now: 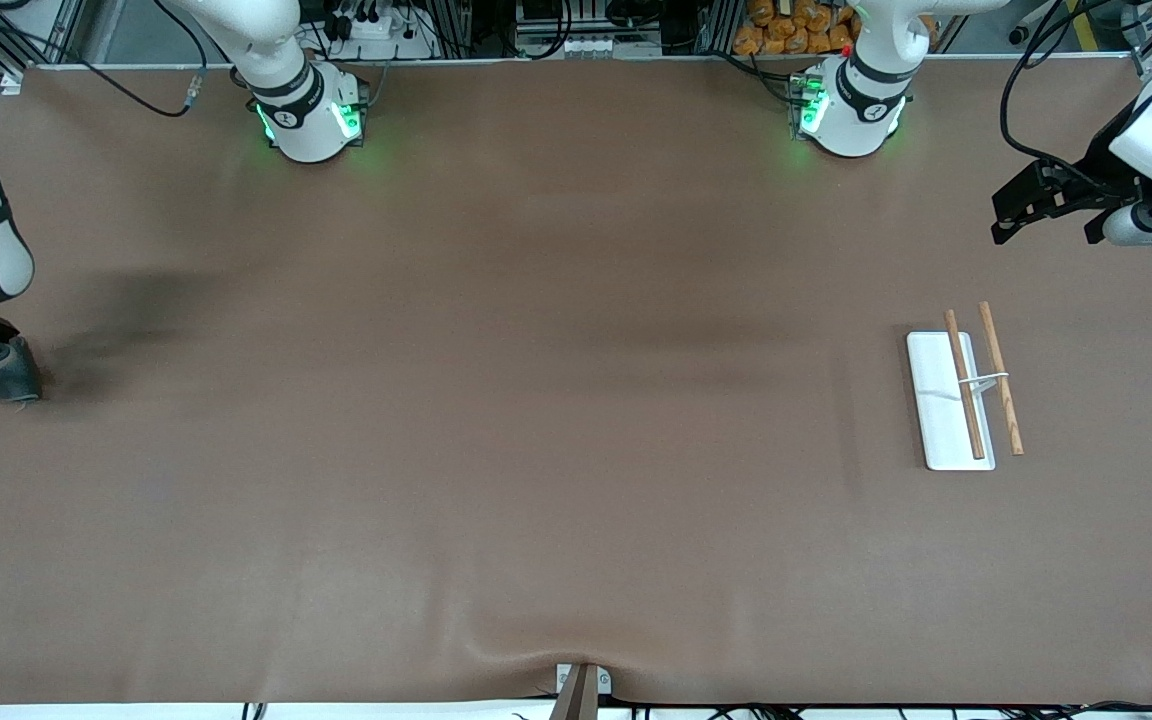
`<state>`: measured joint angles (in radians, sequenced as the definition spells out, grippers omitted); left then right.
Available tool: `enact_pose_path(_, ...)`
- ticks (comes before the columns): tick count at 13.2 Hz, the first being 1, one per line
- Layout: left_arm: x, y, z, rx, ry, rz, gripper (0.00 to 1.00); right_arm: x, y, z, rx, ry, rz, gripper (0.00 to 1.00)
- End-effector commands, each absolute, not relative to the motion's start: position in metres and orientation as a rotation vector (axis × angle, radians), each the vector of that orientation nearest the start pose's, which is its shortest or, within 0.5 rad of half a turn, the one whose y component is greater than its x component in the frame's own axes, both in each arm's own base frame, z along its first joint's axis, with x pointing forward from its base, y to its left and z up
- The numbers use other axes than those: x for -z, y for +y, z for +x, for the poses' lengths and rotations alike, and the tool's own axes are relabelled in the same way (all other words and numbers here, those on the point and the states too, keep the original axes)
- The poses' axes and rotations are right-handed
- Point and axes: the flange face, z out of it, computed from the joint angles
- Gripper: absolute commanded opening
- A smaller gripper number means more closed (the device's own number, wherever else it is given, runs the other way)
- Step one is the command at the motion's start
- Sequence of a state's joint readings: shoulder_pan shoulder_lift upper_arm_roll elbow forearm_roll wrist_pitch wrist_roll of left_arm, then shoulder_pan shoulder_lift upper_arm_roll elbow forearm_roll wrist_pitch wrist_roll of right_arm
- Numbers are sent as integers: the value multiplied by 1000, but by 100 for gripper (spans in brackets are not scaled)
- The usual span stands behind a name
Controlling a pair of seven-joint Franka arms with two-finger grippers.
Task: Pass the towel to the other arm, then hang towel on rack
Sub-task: 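Grasp the grey towel with the right gripper and lift it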
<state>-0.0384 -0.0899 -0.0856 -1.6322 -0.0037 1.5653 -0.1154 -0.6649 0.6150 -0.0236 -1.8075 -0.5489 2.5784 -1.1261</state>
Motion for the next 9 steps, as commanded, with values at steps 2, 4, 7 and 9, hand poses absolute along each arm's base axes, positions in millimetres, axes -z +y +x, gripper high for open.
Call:
enact_pose_path(2,-644,-69,521,46,36,-3152,100,-199,-438,528,-293,-1507,-3100,61)
enact_pose_path(4,-643,-68,521,44,36,-3152,100,-195,-437,527,-285,-1491,-3099,19)
enact_pose_path(7,-643,-68,522,44,36,-3152,100,-193,-440,522,-271,-1430,-3106,0)
enact_pose_path(9,-645,-68,521,49,36,-3152,100,-198,-429,528,-278,-1370,-3087,0)
